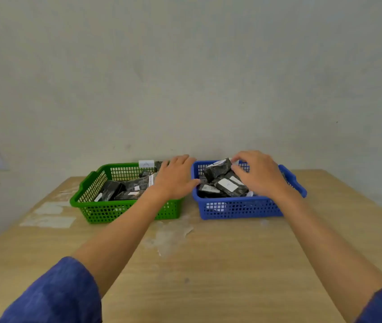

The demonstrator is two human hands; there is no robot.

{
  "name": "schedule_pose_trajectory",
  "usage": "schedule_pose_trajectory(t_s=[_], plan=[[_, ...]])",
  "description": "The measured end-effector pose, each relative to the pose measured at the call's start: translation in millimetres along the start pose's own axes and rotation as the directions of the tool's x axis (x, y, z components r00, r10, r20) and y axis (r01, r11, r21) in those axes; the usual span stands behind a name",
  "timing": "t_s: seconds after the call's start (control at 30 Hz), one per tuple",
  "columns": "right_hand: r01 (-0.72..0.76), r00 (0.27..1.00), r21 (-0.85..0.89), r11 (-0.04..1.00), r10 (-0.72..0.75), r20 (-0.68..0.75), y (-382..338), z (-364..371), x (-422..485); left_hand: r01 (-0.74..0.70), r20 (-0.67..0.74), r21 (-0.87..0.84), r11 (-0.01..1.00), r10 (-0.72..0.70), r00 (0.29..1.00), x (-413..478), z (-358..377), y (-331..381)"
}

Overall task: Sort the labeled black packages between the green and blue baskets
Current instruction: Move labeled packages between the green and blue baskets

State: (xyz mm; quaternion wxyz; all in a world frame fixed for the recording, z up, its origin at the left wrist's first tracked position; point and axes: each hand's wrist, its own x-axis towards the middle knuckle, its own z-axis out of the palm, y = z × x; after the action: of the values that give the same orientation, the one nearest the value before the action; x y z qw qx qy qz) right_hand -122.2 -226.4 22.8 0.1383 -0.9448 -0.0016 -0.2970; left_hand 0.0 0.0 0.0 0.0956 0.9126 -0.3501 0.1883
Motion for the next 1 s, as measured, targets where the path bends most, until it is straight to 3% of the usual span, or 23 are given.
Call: schedule_pose_trajectory(t_s=[0.07, 0.17, 0.3, 0.43, 0.53, 0.67, 0.8, 1.0], plan=[[-0.041, 0.999, 0.100, 0.994, 0.042, -0.012, 13, 1, -17, -0.041, 0.018, -0.020, 0.999, 0.042, 0.999, 1, 1, 16], [-0.083, 0.995, 0.111, 0.990, 0.078, 0.057, 31, 24, -38, -0.052, 0.071, -0.111, 0.993, 0.060, 0.996, 13, 11, 33], [-0.169, 0.986, 0.214, 0.962, 0.161, 0.051, 50, 50, -42, 0.075, 0.148, -0.305, 0.950, -0.031, 0.989, 46, 29, 42], [-0.251, 0.965, 0.274, 0.928, 0.263, -0.009, 60, 68, -43, 0.208, 0.250, -0.388, 0.898, -0.115, 0.961, 88, 51, 41], [-0.318, 0.946, 0.182, 0.931, 0.323, -0.001, 60, 72, -37, 0.296, 0.315, -0.387, 0.873, -0.177, 0.933, 116, 70, 34], [-0.393, 0.911, -0.068, 0.917, 0.399, 0.108, 56, 75, -19, 0.327, 0.397, -0.374, 0.868, -0.169, 0.902, 134, 93, 27], [-0.451, 0.837, -0.150, 0.880, 0.475, 0.270, 56, 78, 3, 0.262, 0.324, -0.379, 0.887, -0.138, 0.936, 138, 98, 23], [-0.531, 0.803, -0.033, 0.847, 0.515, 0.300, 55, 78, 13, 0.056, -0.051, -0.602, 0.797, -0.109, 0.993, 111, 53, 2]])
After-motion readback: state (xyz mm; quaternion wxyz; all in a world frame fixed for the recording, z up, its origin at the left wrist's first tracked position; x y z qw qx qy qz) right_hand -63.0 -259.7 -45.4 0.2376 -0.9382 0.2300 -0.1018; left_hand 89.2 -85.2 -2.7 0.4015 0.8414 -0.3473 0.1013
